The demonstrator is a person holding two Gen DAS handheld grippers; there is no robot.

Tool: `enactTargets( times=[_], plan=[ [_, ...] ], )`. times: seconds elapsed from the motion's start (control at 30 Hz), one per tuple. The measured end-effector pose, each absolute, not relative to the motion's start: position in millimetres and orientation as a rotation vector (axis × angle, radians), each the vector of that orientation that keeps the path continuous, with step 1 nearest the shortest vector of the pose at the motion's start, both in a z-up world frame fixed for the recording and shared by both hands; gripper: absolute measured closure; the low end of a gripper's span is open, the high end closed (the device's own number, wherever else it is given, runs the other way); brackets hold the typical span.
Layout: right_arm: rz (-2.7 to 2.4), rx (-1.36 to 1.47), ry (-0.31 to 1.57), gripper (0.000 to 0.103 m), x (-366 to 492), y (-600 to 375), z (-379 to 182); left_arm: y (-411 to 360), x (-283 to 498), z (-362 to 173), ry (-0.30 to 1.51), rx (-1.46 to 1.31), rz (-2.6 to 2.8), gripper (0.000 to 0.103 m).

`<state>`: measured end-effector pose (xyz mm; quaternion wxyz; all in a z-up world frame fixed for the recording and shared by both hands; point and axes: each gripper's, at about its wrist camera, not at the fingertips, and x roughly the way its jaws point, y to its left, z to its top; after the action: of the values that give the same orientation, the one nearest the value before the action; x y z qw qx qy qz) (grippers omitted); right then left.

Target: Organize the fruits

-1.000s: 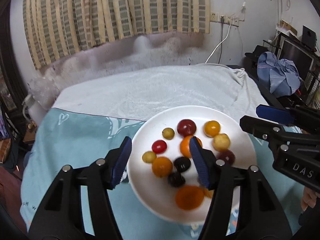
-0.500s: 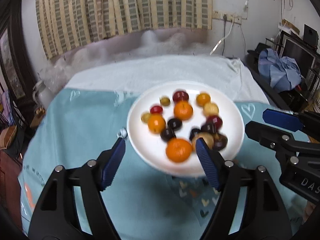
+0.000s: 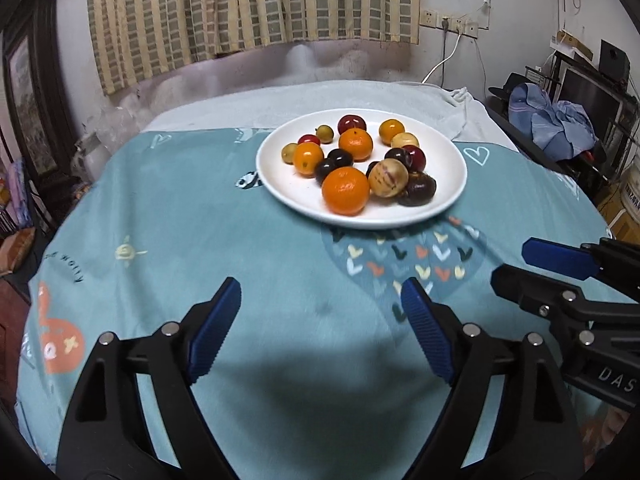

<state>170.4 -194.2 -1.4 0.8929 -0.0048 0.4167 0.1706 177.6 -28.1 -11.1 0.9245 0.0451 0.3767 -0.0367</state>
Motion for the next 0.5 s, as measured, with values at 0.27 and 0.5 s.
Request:
enactTargets(
  times=[0.27,0.5],
  plan=[
    [0.313,-0.008,0.629,0.041,118,-204,27,-26,134,13,0.647,0.077,-0.053,0.007],
    [0.233,0.02,0.534,0.001,126,-205,33,-24,146,16,0.631,0.054,0.014,0.002]
  ],
)
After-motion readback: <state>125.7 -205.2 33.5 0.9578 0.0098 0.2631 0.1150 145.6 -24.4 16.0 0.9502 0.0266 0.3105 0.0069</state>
